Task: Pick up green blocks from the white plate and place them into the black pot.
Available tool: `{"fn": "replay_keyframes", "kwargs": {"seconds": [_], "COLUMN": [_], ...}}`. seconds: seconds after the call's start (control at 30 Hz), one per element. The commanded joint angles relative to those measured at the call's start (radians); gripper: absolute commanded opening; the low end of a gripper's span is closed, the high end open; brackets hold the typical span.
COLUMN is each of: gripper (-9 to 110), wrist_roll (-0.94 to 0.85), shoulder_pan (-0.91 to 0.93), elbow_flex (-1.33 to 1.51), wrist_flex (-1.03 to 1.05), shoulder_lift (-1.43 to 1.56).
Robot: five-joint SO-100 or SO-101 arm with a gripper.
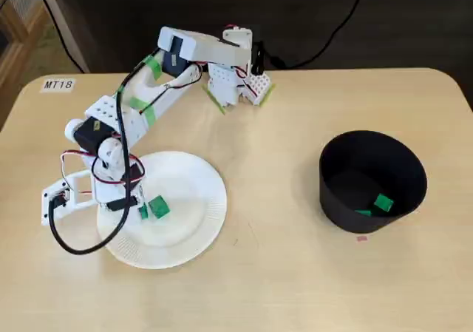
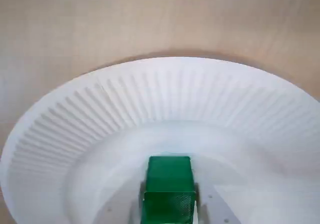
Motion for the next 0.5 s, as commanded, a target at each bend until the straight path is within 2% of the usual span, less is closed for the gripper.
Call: {"fn": "replay_keyframes", "kwargs": {"seconds": [0.0, 0.1, 0.23, 0.33, 0.47], "gripper": [-2, -2, -2, -2, -2], "wrist_roll": [0.058, 0.19, 0.488, 0.723, 0.974], "shoulder_pan": [-0.015, -0.032, -0.121, -0.25, -0.468], "elbow_flex": [-0.052, -0.112, -0.268, -0.307, -0.219], "wrist_flex": [-0.003, -0.003, -0.003, -0.002, 0.003], "shoulder_lift": [0.057, 0.167, 0.334, 0.465, 0.63]}}
